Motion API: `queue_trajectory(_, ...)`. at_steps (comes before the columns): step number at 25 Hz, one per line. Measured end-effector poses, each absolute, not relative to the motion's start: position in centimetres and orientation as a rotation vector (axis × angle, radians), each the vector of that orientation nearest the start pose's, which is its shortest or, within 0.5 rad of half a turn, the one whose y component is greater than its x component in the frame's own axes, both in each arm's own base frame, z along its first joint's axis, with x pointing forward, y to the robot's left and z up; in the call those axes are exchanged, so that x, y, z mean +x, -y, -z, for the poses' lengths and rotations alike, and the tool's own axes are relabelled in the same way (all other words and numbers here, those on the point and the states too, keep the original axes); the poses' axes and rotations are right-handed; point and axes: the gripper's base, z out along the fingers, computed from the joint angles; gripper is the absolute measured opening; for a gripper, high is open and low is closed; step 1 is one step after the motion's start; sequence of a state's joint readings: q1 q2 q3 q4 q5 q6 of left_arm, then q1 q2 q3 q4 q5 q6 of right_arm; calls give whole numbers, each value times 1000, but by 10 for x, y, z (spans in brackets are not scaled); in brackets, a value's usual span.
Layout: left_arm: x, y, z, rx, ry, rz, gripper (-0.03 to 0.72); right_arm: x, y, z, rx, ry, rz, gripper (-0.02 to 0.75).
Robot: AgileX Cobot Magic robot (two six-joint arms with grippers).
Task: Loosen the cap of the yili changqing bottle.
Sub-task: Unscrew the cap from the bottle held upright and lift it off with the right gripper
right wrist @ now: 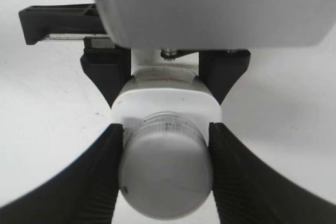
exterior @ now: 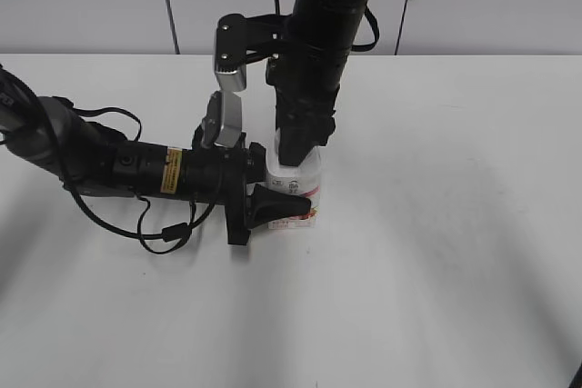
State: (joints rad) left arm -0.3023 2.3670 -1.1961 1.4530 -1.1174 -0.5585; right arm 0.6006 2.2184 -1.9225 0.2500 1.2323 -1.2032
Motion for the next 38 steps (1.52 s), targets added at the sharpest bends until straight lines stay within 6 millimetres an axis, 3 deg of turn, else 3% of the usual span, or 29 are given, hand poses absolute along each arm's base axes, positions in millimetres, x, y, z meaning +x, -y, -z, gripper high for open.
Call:
queue_trajectory(8, 351, 194, -51, 1416, -1506, 1040, 375, 370, -280, -207, -2220, -1915, -285, 555)
queue_trajectory(14, 351, 194, -51, 1419, -1505, 1038, 375, 370, -279, -211, -2156, -1980, -290, 566)
queue_trajectory(25, 351, 194, -51, 1421, -1505, 1036, 375, 364, -274, -244, -1852, -2209, -299, 567)
queue_trajectory(28, 351, 194, -51, 1422, -1505, 1036, 375, 365, -271, -249, -1685, -2353, -265, 567)
queue_trajectory(33, 351, 194, -51, 1423, -1505, 1036, 375, 366, -269, -249, -1135, -2702, -305, 567)
queue_trajectory(38, 351, 195, -51, 1424, -1504, 1036, 375, 365, -270, -249, -675, -2888, -374, 567)
